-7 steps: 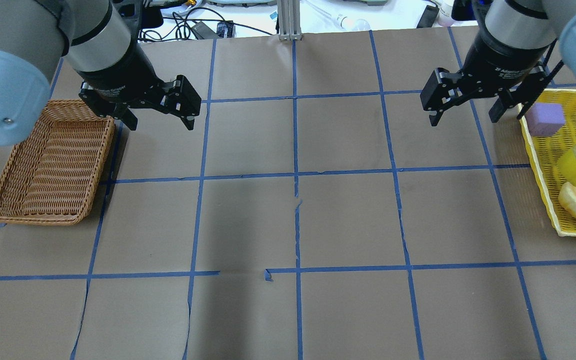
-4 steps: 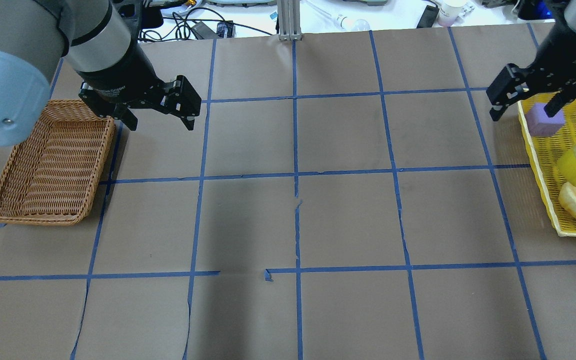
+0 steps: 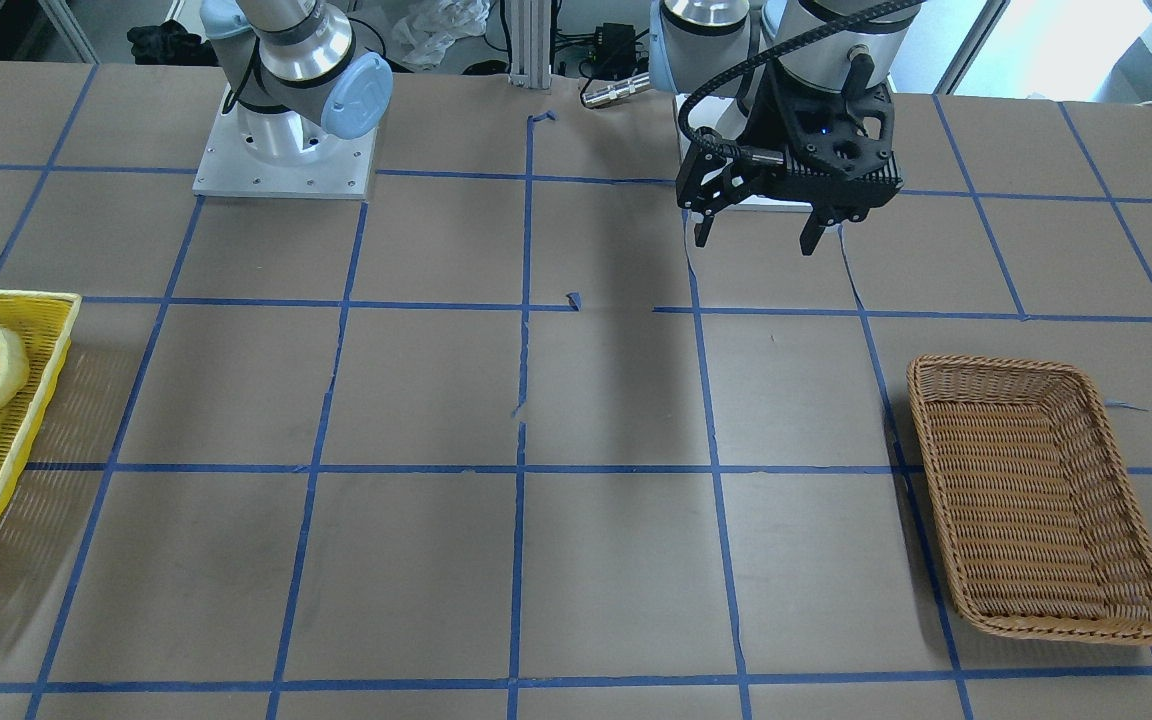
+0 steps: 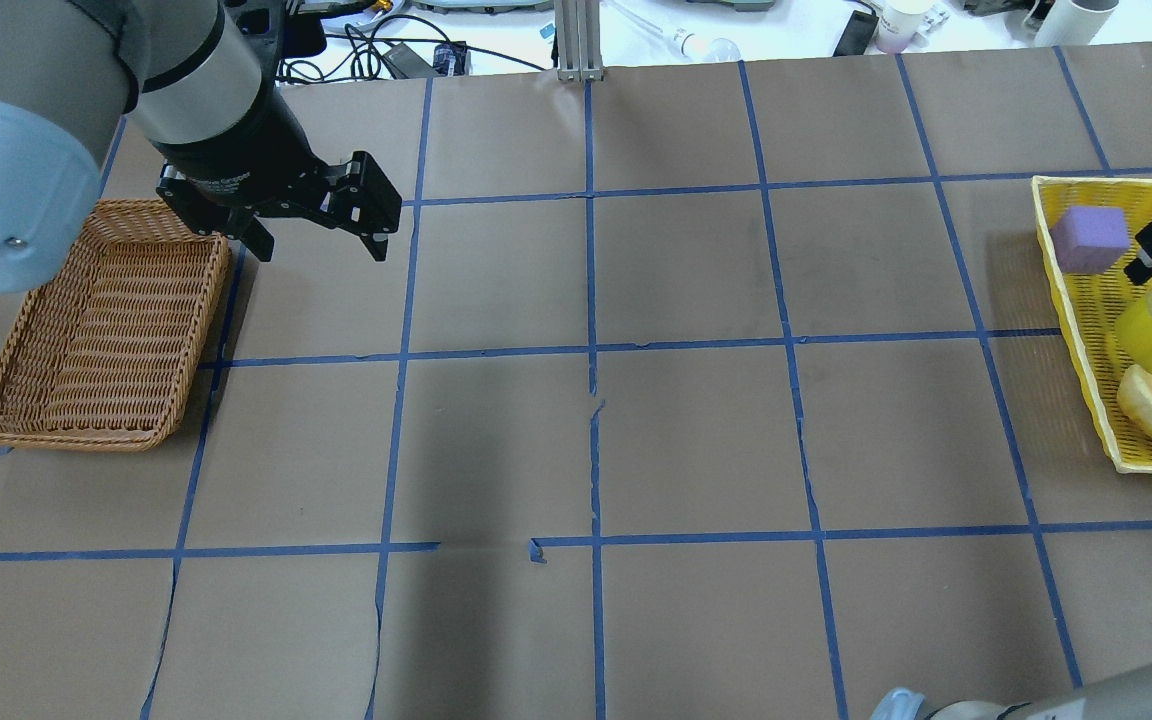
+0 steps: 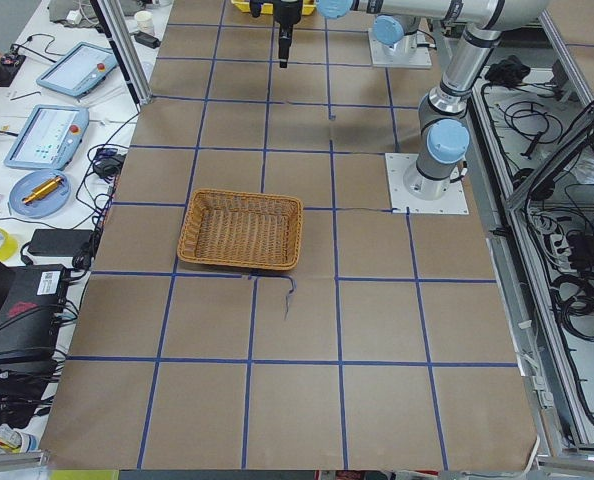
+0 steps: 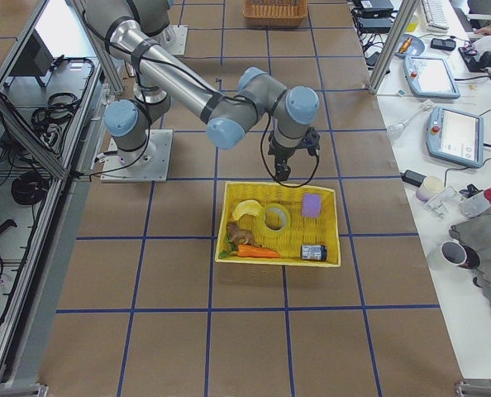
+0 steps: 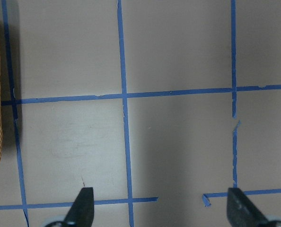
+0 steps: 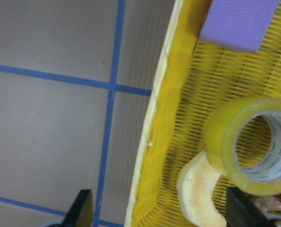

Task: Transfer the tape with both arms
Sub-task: 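Reach the right gripper down into the yellow tray onto the tape roll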

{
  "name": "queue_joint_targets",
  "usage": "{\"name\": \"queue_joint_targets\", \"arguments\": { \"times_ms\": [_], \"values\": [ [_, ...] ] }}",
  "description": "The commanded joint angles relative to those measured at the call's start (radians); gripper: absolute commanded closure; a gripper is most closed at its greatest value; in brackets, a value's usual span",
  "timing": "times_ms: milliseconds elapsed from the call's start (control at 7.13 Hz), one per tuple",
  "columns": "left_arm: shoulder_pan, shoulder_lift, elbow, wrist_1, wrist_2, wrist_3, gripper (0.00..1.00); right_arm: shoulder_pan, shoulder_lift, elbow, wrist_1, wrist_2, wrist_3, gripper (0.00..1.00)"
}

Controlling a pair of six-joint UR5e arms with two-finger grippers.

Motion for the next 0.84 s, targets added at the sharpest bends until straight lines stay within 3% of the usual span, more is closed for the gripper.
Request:
{"name": "queue_joint_targets", "arguments": {
  "times_ms": [0, 421, 701],
  "values": [
    [0.000, 0.000, 0.000, 0.000, 0.001, -0.002, 0.00, -0.033, 0.121, 0.001, -0.088, 0.000, -0.021, 0.00],
    [0.002, 0.000, 0.000, 0.001, -0.001, 0.000, 0.00, -0.073, 0.197, 0.003, -0.116, -0.014, -0.018, 0.01],
    [0.002, -0.001, 0.000, 0.001, -0.007, 0.000, 0.00, -0.078, 0.205, 0.009, -0.116, -0.014, -0.010, 0.90]
  ]
}}
